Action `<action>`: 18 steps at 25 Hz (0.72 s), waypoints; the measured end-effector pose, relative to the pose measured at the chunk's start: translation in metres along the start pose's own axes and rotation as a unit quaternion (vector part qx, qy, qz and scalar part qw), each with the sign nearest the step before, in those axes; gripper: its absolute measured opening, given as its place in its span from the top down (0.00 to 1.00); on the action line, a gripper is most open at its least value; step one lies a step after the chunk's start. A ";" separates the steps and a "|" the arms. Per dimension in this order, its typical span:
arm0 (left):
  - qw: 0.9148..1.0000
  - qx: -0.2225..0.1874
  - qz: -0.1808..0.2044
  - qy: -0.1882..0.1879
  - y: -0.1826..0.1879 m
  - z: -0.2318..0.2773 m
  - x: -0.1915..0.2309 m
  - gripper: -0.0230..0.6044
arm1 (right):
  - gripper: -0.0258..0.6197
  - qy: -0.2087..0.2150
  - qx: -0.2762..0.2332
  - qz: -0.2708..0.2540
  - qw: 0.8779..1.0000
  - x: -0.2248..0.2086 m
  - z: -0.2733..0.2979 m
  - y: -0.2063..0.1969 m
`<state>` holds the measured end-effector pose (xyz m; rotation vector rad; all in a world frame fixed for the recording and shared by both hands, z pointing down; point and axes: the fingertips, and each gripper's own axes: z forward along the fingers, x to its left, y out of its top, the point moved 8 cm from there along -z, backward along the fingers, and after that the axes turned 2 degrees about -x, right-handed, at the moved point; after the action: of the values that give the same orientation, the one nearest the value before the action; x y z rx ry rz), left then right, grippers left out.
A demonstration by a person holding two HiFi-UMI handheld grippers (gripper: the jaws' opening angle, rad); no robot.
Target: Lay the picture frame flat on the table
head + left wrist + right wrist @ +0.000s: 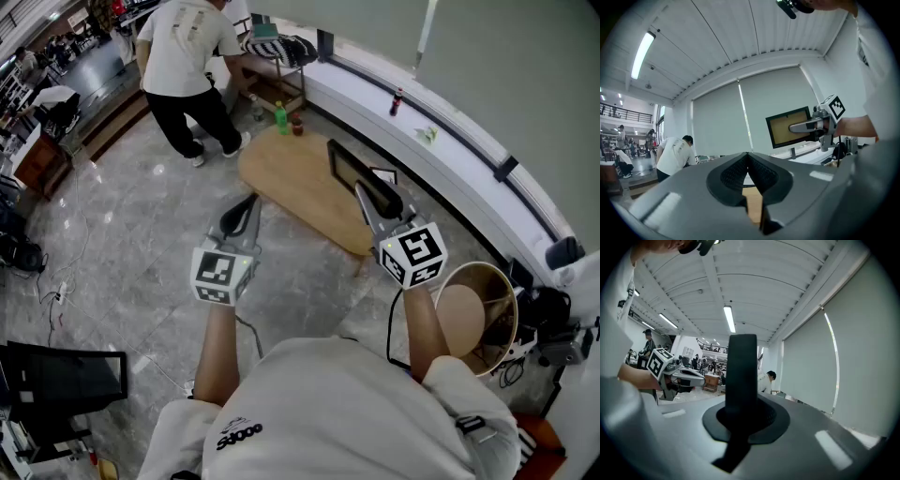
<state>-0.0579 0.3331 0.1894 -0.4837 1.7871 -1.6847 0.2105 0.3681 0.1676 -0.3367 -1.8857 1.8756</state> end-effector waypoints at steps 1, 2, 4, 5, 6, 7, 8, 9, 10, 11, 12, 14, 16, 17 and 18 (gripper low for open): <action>1.000 0.001 -0.001 -0.001 -0.001 0.002 -0.001 0.95 | 0.94 0.000 -0.001 0.000 1.000 -0.001 0.000 0.000; 1.000 0.001 -0.001 -0.002 -0.001 0.003 -0.001 0.95 | 0.94 0.001 -0.001 0.000 1.000 -0.003 0.000 -0.001; 1.000 0.002 -0.001 -0.003 -0.002 0.006 -0.003 0.95 | 0.94 0.001 -0.003 0.000 1.000 -0.006 0.000 -0.001; 1.000 0.003 -0.001 -0.003 -0.002 0.007 -0.004 0.95 | 0.94 0.001 -0.004 -0.001 1.000 -0.007 0.000 -0.001; 1.000 0.005 0.000 -0.003 -0.003 0.008 -0.005 0.95 | 0.94 0.001 -0.005 -0.001 1.000 -0.008 0.000 -0.001; 1.000 0.006 0.000 -0.002 -0.003 0.009 -0.005 0.95 | 0.94 0.001 -0.005 -0.002 1.000 -0.010 0.000 -0.001; 1.000 0.006 0.001 -0.001 -0.003 0.010 -0.006 0.95 | 0.94 0.002 -0.005 -0.003 1.000 -0.011 0.001 -0.001; 1.000 0.005 0.002 0.000 -0.003 0.011 -0.006 0.95 | 0.94 0.003 -0.005 -0.003 1.000 -0.012 0.001 -0.001; 1.000 0.004 0.002 0.002 -0.002 0.012 -0.007 0.95 | 0.94 0.004 -0.007 -0.004 1.000 -0.014 0.001 -0.001; 1.000 0.004 0.002 0.004 -0.002 0.013 -0.008 0.95 | 0.94 0.006 -0.010 -0.003 1.000 -0.015 0.000 -0.001; 1.000 0.004 0.001 0.005 -0.002 0.013 -0.009 0.95 | 0.94 0.008 -0.012 -0.002 1.000 -0.017 0.000 -0.001; 1.000 0.004 0.001 0.009 -0.001 0.015 -0.012 0.95 | 0.94 0.011 -0.014 0.001 1.000 -0.020 -0.001 -0.001; 1.000 0.008 0.001 0.012 -0.002 0.017 -0.016 0.95 | 0.94 0.015 -0.014 0.004 1.000 -0.024 -0.003 -0.002; 1.000 0.011 0.001 0.014 -0.003 0.018 -0.019 0.95 | 0.94 0.016 -0.014 0.006 1.000 -0.027 -0.004 -0.003; 1.000 0.014 0.001 0.016 -0.004 0.020 -0.022 0.95 | 0.94 0.018 -0.014 0.008 1.000 -0.031 -0.005 -0.005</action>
<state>-0.0291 0.3318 0.1978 -0.4444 1.7835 -1.7227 0.2400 0.3574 0.1679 -0.3949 -1.8928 1.8424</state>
